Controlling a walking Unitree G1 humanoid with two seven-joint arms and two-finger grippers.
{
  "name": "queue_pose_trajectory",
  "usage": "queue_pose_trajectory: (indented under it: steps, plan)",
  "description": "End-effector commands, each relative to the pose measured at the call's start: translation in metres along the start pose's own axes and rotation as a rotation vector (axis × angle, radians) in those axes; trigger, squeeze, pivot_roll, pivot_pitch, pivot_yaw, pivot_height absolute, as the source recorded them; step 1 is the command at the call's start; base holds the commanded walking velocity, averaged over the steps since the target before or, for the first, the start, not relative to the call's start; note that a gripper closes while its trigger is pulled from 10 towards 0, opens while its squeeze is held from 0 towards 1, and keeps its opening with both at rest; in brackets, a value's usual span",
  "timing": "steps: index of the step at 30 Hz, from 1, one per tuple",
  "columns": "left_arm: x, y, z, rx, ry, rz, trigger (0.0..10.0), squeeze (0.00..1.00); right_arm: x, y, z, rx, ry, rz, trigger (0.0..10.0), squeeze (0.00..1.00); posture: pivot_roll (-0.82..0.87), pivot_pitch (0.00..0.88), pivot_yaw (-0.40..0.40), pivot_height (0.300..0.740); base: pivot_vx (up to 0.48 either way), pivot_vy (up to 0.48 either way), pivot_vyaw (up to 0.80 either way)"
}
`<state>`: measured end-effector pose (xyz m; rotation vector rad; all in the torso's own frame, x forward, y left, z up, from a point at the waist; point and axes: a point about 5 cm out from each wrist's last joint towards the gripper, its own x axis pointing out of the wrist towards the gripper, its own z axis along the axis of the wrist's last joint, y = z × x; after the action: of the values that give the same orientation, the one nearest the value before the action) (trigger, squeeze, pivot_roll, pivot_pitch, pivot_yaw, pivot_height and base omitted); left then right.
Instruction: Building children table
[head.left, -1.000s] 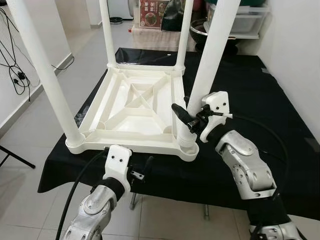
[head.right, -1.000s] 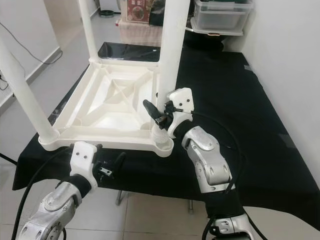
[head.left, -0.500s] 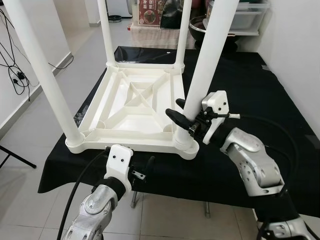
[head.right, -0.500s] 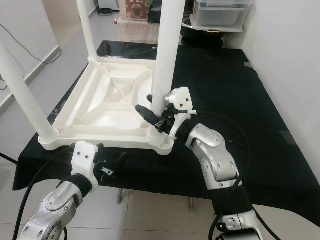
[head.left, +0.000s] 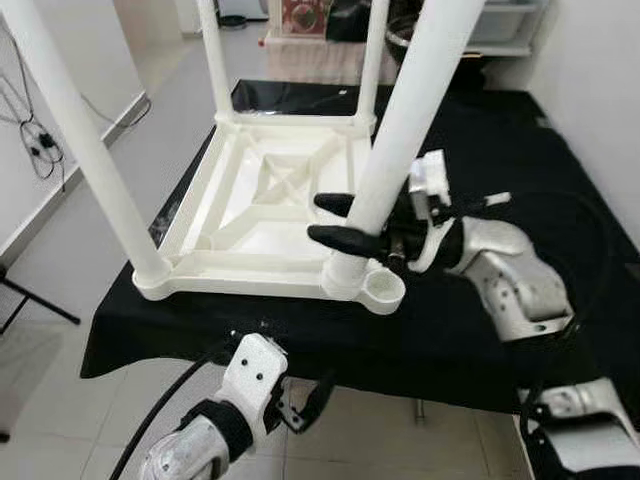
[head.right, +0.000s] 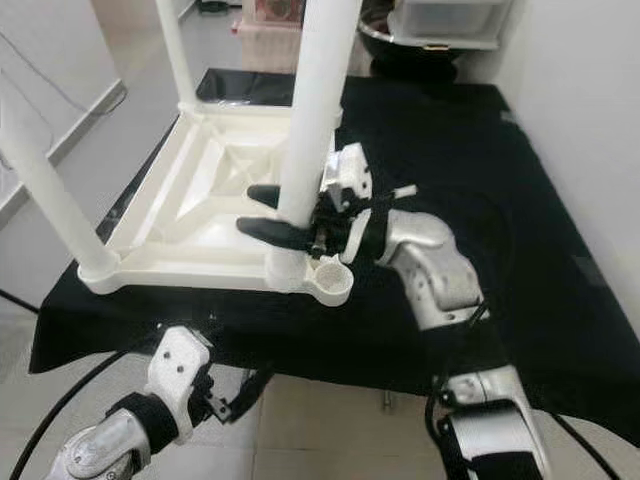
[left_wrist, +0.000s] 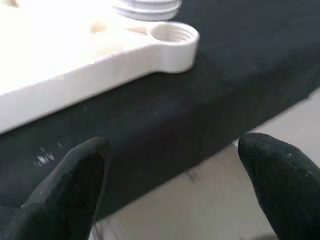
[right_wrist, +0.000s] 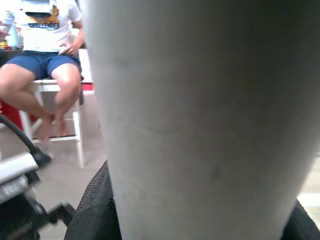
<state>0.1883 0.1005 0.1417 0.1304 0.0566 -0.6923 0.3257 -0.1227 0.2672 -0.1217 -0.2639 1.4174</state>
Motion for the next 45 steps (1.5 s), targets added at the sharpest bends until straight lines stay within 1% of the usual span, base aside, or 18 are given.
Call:
queue_pose_trajectory:
  steps: [1,3,5,6,8,9,11,13,14,15,16,18,20,26,33,38,43,45]
  plan:
    - [-0.006,-0.005,0.0,0.023,0.026,-0.016,10.0,0.0,-0.003,-0.003,-0.002,0.012,0.016,0.035,10.0,0.0,0.03,0.237,-0.01,0.74,0.0,0.0,0.0]
    - [-0.006,-0.005,0.0,0.023,0.026,-0.016,10.0,0.0,-0.003,-0.003,-0.002,0.012,0.016,0.035,10.0,0.0,0.03,0.237,-0.01,0.74,0.0,0.0,0.0]
    - [-0.011,-0.008,0.002,0.057,0.034,-0.021,10.0,0.0,-0.009,-0.012,-0.002,0.004,0.042,0.018,10.0,0.0,0.05,0.26,-0.005,0.74,0.0,0.0,0.0]
    - [-0.011,-0.008,0.002,0.057,0.034,-0.021,10.0,0.0,-0.009,-0.012,-0.002,0.004,0.042,0.018,10.0,0.0,0.05,0.26,-0.005,0.74,0.0,0.0,0.0]
    - [-0.015,-0.006,0.008,0.085,0.03,-0.004,10.0,0.0,-0.023,-0.023,0.001,-0.002,0.074,-0.012,10.0,0.0,0.06,0.288,-0.002,0.74,0.0,0.0,0.0]
    - [-0.015,-0.006,0.008,0.085,0.03,-0.004,10.0,0.0,-0.023,-0.023,0.001,-0.002,0.074,-0.012,10.0,0.0,0.06,0.288,-0.002,0.74,0.0,0.0,0.0]
    - [-0.017,-0.002,0.016,0.088,0.01,0.015,10.0,0.0,-0.034,-0.03,0.005,-0.01,0.099,-0.029,10.0,0.0,0.07,0.312,0.006,0.74,0.0,0.0,0.0]
    - [-0.019,-0.001,0.022,0.091,-0.005,0.016,10.0,0.0,-0.039,-0.032,0.008,-0.015,0.108,-0.032,10.0,0.0,0.07,0.325,0.009,0.74,0.0,0.0,0.0]
    - [-0.019,-0.001,0.027,0.098,-0.017,0.004,10.0,0.0,-0.045,-0.034,0.012,-0.022,0.11,-0.036,10.0,0.0,0.08,0.333,0.012,0.74,0.0,0.0,0.0]
    - [-0.019,-0.001,0.027,0.098,-0.017,0.004,10.0,0.0,-0.045,-0.034,0.012,-0.022,0.11,-0.036,10.0,0.0,0.08,0.333,0.012,0.74,0.0,0.0,0.0]
    - [-0.02,-0.005,0.029,0.112,-0.014,-0.04,10.0,0.0,-0.052,-0.036,0.02,-0.03,0.091,-0.033,10.0,0.0,0.08,0.347,0.019,0.74,0.0,0.0,0.0]
    - [-0.02,-0.005,0.029,0.112,-0.014,-0.04,10.0,0.0,-0.052,-0.036,0.02,-0.03,0.091,-0.033,10.0,0.0,0.08,0.347,0.019,0.74,0.0,0.0,0.0]
    - [-0.023,-0.013,0.026,0.138,0.007,-0.097,10.0,0.0,-0.056,-0.033,0.026,-0.03,0.077,0.0,10.0,0.0,0.08,0.36,0.026,0.74,0.0,0.0,0.0]
    - [-0.024,-0.025,0.021,0.129,0.023,-0.138,10.0,0.0,-0.052,-0.028,0.033,-0.031,0.032,0.099,10.0,0.0,0.08,0.38,0.032,0.74,0.0,0.0,0.0]
    - [-0.025,-0.028,0.019,0.14,0.04,-0.155,10.0,0.0,-0.043,-0.023,0.029,-0.043,0.031,0.16,10.0,0.0,0.08,0.382,0.031,0.74,0.0,0.0,0.0]
    - [-0.027,-0.029,0.02,0.141,0.045,-0.154,10.0,0.0,-0.03,-0.018,0.03,-0.123,0.094,0.232,10.0,0.0,0.09,0.388,0.029,0.74,0.0,0.0,0.0]
    - [-0.027,-0.03,0.019,0.141,0.043,-0.152,10.0,0.0,-0.033,-0.023,0.035,-0.142,0.112,0.213,10.0,0.0,0.09,0.39,0.019,0.74,0.0,0.0,0.0]
    - [-0.027,-0.031,0.019,0.136,0.04,-0.148,10.0,0.0,-0.042,-0.027,0.041,-0.149,0.128,0.192,10.0,0.0,0.08,0.391,0.016,0.74,0.0,0.0,0.0]
